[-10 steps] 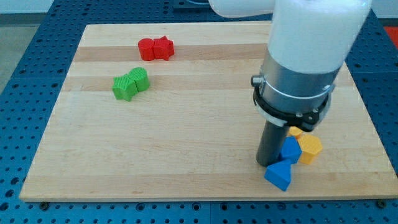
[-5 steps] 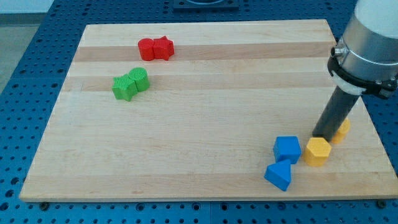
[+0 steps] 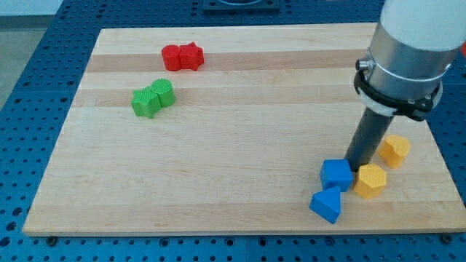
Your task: Separate yellow blocks from blue blocks
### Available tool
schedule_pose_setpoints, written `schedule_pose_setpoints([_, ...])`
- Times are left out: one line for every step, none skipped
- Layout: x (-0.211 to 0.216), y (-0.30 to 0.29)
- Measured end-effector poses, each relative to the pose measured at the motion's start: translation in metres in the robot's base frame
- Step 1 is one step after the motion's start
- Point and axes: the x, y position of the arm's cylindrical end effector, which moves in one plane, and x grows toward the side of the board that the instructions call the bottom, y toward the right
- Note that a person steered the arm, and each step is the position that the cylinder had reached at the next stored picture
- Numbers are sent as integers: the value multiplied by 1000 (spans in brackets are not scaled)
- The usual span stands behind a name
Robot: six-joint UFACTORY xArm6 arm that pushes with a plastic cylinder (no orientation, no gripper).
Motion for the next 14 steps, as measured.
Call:
schedule_pose_setpoints([19, 0])
schedule_pose_setpoints([40, 0])
schedule_pose_setpoints([55, 0])
schedule_pose_setpoints([57, -8])
schedule_pose_setpoints([58, -20])
schedule_pose_setpoints([67, -31])
schedule_pose_setpoints([85, -30])
schedule_pose_setpoints([85, -30])
schedule_pose_setpoints([85, -21])
schedule_pose_setpoints([85, -3])
schedule_pose_setpoints([84, 12])
schedule_pose_setpoints([84, 17])
schedule_pose_setpoints([84, 24])
schedule_pose_setpoints([84, 26])
